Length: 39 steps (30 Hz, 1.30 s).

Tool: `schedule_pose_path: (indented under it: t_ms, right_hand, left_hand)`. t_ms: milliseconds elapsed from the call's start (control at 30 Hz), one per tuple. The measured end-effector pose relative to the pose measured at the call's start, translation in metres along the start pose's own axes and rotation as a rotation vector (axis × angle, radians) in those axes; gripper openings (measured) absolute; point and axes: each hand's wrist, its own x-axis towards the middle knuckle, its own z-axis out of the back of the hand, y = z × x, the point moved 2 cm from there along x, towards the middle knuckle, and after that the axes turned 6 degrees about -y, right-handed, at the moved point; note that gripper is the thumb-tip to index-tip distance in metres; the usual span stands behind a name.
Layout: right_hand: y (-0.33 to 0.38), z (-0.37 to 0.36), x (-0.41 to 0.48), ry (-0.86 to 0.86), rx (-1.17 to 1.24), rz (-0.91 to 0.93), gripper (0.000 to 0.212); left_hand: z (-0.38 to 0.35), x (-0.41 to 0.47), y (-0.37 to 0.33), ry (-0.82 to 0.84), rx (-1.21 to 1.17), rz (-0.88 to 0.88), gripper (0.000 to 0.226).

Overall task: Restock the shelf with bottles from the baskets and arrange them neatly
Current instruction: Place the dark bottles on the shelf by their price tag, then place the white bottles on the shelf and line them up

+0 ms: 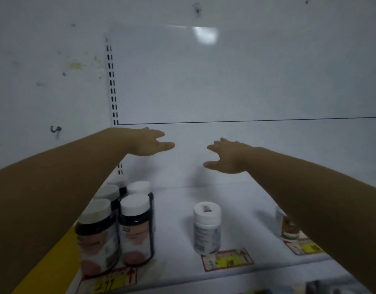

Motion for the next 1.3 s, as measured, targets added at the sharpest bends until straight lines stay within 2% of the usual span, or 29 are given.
schedule_pose_path:
  t_ms: [233, 533, 700, 800, 933, 1067, 1300]
  right_hand:
    - [-0.092, 0.015, -0.094, -0.055, -0.001, -0.051, 0.073]
    - [-0.245, 0.023, -0.264, -0.015, -0.028, -0.276, 0.074]
    - [-0.314, 0.008, -0.362, -0.060, 0.005, -0.444, 0.065]
    - [-0.353, -0.009, -0.423, 0.006, -0.027, -0.589, 0.061]
    - [-0.387, -0.046, -0.482, 0.140, -0.056, -0.708, 0.065]
    - [-0.410, -0.090, -0.504, 0.232, -0.018, -0.715, 0.069]
    - [-0.459, -0.176, -0.481, 0.384, 0.055, -0.685, 0.074]
  left_hand:
    - [-0.023, -0.001, -0.130, -0.006, -0.022, -0.128, 0.074]
    - [-0.059, -0.019, -0.349, -0.007, -0.132, -0.422, 0.073]
    - [-0.100, -0.051, -0.465, -0.070, -0.339, -0.587, 0.061]
    - [-0.146, -0.077, -0.528, -0.008, -0.437, -0.750, 0.058]
    - [-0.220, -0.103, -0.595, 0.212, -0.427, -0.881, 0.062]
    - [-0.286, -0.097, -0.630, 0.359, -0.380, -0.860, 0.066]
    - [-0.372, -0.049, -0.645, 0.435, -0.524, -0.733, 0.046]
